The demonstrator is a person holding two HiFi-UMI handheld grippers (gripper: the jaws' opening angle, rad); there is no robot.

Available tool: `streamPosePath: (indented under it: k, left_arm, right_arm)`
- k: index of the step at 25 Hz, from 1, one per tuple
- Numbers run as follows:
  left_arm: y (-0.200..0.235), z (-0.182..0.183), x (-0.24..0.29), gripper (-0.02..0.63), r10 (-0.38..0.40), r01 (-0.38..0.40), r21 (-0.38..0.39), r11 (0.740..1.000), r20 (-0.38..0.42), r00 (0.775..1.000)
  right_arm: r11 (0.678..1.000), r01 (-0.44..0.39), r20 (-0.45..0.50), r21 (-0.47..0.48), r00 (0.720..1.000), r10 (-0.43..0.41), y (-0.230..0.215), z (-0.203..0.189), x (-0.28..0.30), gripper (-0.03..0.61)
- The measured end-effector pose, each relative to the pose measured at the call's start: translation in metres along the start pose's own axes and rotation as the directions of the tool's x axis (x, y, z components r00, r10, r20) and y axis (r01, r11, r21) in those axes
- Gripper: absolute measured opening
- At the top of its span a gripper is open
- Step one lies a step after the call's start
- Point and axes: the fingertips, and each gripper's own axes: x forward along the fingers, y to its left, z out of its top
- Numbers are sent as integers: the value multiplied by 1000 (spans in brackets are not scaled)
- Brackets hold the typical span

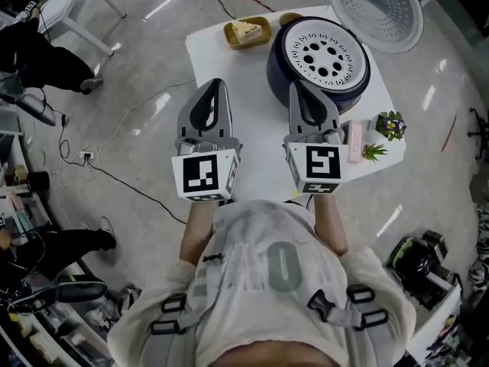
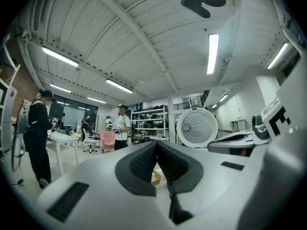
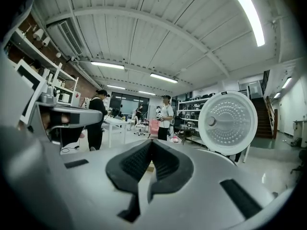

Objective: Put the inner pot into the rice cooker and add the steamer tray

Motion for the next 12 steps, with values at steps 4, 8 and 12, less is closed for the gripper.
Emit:
streamPosePath:
  k: [4,8,12]
  left_arm:
    - [2,-3,4,21,-1,1,0,1000,-9,1000]
    - [-1,-6,9,21,-12,12,-6,1000,-14,1000]
    - [-6,-8,11,21,-23,23,-12,1000,-19,1000]
  right_arm:
    - [1000,-26,1,13,1000,26,4,-3,0,8]
    - [999,-35,-3,21,999,35,5,-2,0,8]
    - [999,-41,-15,22,999,41,4,-5,-1,8]
